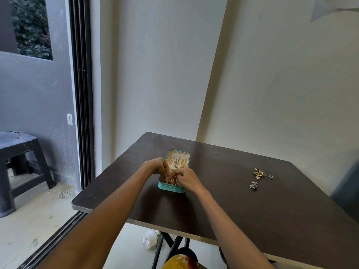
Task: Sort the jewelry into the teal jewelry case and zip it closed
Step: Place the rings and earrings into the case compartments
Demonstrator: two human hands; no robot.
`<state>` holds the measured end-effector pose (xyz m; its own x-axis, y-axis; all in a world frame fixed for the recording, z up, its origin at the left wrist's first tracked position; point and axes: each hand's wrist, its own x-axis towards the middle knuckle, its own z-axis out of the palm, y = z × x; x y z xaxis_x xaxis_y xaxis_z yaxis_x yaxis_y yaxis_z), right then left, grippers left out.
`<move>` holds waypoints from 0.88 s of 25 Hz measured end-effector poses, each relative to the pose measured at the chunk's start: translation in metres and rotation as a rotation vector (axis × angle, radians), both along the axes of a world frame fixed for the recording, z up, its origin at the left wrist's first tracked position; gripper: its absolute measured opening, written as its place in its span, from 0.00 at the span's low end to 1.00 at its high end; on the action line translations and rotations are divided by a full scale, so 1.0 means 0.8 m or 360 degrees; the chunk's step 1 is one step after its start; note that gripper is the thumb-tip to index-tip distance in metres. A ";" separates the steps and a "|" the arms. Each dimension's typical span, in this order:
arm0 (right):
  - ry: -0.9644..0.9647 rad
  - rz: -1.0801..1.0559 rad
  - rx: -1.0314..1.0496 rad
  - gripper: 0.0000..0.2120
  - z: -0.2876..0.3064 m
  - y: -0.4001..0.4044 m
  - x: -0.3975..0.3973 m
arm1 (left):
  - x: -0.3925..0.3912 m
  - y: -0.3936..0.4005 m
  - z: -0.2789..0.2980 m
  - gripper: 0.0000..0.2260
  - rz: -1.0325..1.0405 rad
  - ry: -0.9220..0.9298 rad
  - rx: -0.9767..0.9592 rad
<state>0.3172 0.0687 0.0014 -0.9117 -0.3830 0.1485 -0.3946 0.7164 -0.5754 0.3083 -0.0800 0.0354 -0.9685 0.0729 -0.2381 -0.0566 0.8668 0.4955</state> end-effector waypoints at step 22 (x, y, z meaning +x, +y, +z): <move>0.0142 -0.0034 0.0127 0.14 -0.010 0.005 0.002 | -0.029 -0.005 -0.017 0.08 0.0012 0.0108 -0.0149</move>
<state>0.3186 0.0723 -0.0067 -0.9042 -0.3777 0.1995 -0.4262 0.7672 -0.4793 0.2849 -0.0843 0.0214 -0.9830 0.0460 -0.1776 -0.0325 0.9091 0.4153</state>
